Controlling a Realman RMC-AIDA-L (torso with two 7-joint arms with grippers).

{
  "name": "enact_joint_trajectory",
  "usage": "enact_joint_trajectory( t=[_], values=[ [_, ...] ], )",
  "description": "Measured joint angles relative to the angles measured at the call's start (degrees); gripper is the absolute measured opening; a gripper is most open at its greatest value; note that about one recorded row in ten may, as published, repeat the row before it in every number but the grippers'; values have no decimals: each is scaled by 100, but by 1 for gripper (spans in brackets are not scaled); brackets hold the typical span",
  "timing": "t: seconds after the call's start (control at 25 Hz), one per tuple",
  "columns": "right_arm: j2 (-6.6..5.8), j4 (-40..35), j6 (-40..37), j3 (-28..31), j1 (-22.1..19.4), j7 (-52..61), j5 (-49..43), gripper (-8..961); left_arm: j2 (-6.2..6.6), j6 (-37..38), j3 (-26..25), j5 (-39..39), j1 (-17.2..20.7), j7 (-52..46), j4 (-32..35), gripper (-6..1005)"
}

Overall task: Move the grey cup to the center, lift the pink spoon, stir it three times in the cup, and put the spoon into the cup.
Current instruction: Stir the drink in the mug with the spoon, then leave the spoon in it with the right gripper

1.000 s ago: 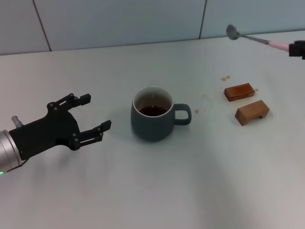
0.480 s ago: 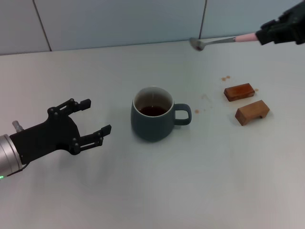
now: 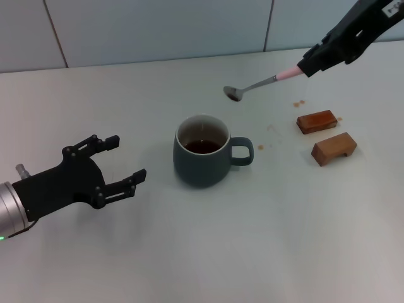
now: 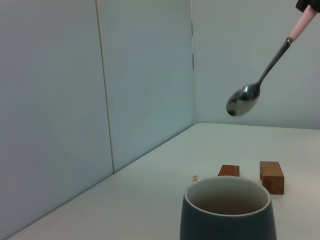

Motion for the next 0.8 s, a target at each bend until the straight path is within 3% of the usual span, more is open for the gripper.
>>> enact_joint_trajectory(
  t=[0.44, 0.8],
  values=[
    [51, 1525, 682, -410, 397, -227, -262, 154, 0, 28, 23, 0, 5, 0, 0, 850],
    [115, 2349, 1236, -793, 626, -367, -450, 165, 9, 20, 85, 0, 5, 0, 0, 851]
  ],
)
